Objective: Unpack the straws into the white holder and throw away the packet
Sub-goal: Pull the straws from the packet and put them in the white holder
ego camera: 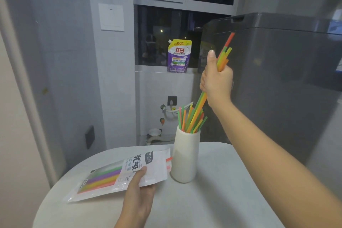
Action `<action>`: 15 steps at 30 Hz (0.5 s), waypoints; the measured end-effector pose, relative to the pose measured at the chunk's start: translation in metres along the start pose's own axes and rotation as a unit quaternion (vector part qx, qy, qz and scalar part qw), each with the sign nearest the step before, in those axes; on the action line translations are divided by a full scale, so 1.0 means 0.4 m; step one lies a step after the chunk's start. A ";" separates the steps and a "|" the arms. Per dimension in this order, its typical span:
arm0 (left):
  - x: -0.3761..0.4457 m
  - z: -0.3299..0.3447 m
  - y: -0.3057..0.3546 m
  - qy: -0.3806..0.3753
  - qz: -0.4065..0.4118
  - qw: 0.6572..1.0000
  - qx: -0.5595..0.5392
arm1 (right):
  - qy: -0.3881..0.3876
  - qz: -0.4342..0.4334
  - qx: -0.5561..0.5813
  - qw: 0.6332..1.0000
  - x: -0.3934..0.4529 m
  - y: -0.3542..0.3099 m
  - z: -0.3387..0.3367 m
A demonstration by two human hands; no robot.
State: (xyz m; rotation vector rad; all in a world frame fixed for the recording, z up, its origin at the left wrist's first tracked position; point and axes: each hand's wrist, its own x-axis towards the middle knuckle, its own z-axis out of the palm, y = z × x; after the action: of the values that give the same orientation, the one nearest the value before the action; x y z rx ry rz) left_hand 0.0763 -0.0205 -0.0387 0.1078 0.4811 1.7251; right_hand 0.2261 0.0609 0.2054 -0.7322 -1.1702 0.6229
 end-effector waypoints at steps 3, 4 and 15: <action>0.003 -0.003 0.001 -0.001 -0.001 1.000 0.017 | -0.006 0.030 -0.068 0.997 -0.016 0.060 0.001; 0.003 -0.003 0.002 -0.002 -0.001 1.000 0.020 | -0.010 0.033 -0.117 0.993 -0.023 0.082 -0.003; 0.001 -0.002 0.006 -0.011 -0.006 1.000 0.015 | -0.143 -0.021 -0.557 0.818 -0.059 0.240 -0.068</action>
State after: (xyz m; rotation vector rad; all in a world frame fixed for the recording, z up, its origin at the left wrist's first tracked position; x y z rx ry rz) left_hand 0.0738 -0.0205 -0.0388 0.1448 0.4910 1.7044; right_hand 0.2401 0.0972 0.1105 -1.6263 -1.8292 -0.0825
